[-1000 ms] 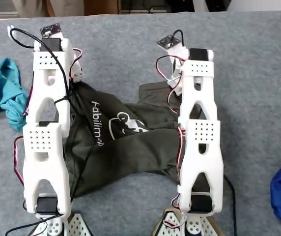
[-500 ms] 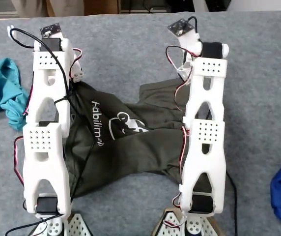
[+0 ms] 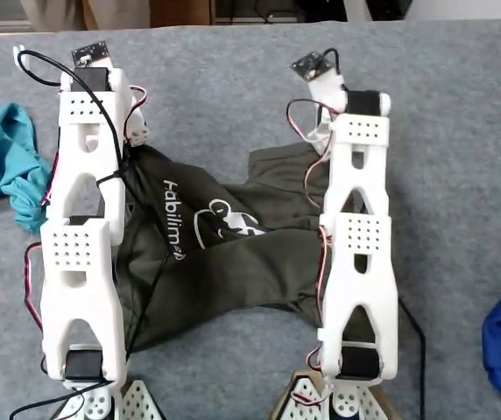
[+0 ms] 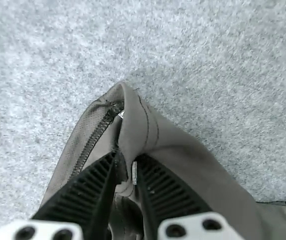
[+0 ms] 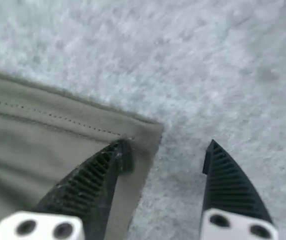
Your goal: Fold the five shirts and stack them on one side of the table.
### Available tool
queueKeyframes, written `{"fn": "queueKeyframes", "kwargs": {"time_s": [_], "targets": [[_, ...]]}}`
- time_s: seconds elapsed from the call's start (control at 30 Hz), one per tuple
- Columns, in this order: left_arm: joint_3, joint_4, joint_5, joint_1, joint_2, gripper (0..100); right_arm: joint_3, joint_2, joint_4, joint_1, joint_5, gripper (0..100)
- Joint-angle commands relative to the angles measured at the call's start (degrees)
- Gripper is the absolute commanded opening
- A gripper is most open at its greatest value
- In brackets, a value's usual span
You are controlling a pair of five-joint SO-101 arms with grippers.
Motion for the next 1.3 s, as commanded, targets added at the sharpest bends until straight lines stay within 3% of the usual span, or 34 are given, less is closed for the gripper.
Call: {"fn": "queueKeyframes", "kwargs": {"time_s": [0.0, 0.07, 0.33, 0.77, 1.0, 1.27], "targets": [[-2.7, 0.5, 0.0, 0.0, -1.0, 2, -0.1, -1.4, 2.2, -1.2, 1.6, 25.9], [-2.7, 0.5, 0.0, 0.0, -1.0, 2, -0.1, -1.4, 4.0, -1.8, 4.0, 24.6], [-2.7, 1.2, 0.0, 0.0, -1.0, 2, 0.0, -0.9, 6.7, -3.7, 12.0, 2.7], [-5.3, 1.3, 0.0, -1.7, -1.1, 2, -5.8, -3.6, 8.7, 0.0, 11.8, 1.9], [-14.9, 3.3, 0.1, -3.0, -1.1, 2, -5.8, -15.0, 8.7, 3.7, 4.9, 0.5], [-12.5, 3.4, 0.1, -3.0, -3.5, 2, -5.1, -26.8, 9.1, 5.5, 4.7, 0.6]]}}
